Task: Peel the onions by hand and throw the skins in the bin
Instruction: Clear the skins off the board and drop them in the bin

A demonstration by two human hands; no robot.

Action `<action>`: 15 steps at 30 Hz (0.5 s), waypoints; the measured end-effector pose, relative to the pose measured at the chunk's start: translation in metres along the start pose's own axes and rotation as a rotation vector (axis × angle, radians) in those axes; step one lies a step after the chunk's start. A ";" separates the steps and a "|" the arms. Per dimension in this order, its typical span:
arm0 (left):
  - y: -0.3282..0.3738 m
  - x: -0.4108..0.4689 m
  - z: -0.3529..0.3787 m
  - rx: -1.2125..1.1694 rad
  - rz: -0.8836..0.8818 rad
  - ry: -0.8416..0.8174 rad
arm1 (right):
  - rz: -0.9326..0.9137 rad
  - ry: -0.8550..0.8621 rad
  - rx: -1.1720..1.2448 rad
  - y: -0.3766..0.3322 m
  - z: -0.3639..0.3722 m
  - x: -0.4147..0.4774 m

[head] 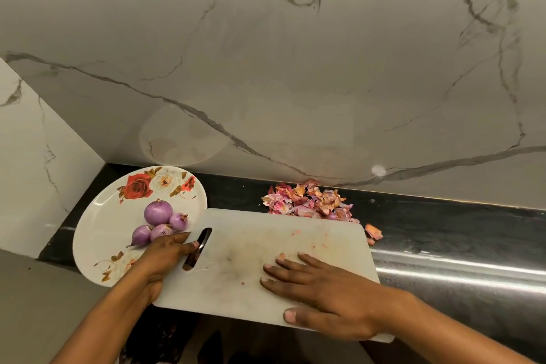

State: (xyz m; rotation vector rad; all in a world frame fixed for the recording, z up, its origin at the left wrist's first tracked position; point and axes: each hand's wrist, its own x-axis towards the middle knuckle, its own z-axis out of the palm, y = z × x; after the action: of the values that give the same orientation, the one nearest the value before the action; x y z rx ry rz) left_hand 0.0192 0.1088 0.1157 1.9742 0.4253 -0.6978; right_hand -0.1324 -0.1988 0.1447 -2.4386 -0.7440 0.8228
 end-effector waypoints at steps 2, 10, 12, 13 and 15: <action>0.002 -0.002 -0.001 -0.003 0.010 -0.011 | 0.040 0.028 -0.050 0.016 0.005 0.011; -0.001 -0.006 -0.002 -0.006 0.021 0.000 | 0.330 0.150 -0.040 0.069 -0.006 0.020; -0.002 -0.004 -0.004 -0.012 0.022 0.005 | 0.233 0.136 -0.032 0.042 -0.003 0.013; -0.001 -0.003 -0.006 -0.010 0.023 0.003 | 0.168 0.109 -0.024 0.028 0.000 0.010; 0.001 -0.002 -0.008 -0.011 0.009 -0.005 | 0.085 0.044 -0.034 0.014 0.007 0.007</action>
State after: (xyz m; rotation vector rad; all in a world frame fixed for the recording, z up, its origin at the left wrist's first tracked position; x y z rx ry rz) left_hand 0.0203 0.1155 0.1209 1.9624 0.4163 -0.6930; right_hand -0.1273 -0.2030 0.1287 -2.5251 -0.6470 0.7922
